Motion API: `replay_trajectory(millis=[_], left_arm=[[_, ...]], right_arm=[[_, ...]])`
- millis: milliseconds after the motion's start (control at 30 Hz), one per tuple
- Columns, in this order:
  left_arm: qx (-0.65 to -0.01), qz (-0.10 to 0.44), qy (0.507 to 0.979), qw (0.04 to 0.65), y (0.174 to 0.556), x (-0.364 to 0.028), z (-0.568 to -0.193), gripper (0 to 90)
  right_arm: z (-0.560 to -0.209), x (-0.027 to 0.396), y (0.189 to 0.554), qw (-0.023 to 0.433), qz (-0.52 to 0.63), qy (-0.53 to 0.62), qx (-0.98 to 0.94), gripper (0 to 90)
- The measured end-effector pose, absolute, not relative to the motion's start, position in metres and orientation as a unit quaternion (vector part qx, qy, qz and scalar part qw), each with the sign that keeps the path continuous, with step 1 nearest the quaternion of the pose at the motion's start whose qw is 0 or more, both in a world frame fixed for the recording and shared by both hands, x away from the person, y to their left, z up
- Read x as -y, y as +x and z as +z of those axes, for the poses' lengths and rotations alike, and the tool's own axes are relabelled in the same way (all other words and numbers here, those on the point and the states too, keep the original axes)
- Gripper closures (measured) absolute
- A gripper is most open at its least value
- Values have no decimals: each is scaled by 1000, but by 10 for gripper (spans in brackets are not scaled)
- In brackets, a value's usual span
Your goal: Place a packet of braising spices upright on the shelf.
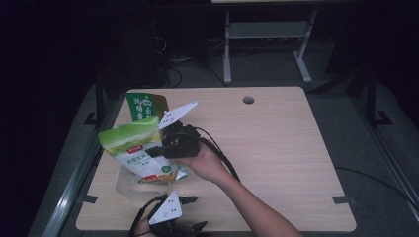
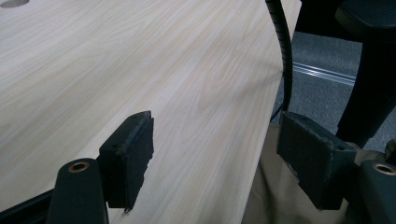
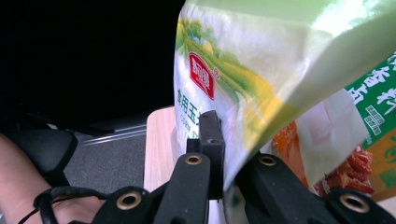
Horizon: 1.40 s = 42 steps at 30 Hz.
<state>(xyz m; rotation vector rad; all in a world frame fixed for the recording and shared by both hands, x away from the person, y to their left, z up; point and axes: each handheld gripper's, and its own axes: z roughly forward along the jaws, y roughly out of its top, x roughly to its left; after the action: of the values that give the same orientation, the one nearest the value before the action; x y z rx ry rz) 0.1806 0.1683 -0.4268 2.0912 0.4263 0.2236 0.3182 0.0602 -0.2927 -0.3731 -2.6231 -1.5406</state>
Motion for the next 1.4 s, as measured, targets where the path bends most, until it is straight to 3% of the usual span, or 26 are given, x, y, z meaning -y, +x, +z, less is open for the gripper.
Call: replay_trajectory(millis=[1400], left_arm=[[-178, 89, 853, 483, 180, -175, -428, 265]], right_arm=[[-314, -116, 326, 59, -491, -116, 861, 882]])
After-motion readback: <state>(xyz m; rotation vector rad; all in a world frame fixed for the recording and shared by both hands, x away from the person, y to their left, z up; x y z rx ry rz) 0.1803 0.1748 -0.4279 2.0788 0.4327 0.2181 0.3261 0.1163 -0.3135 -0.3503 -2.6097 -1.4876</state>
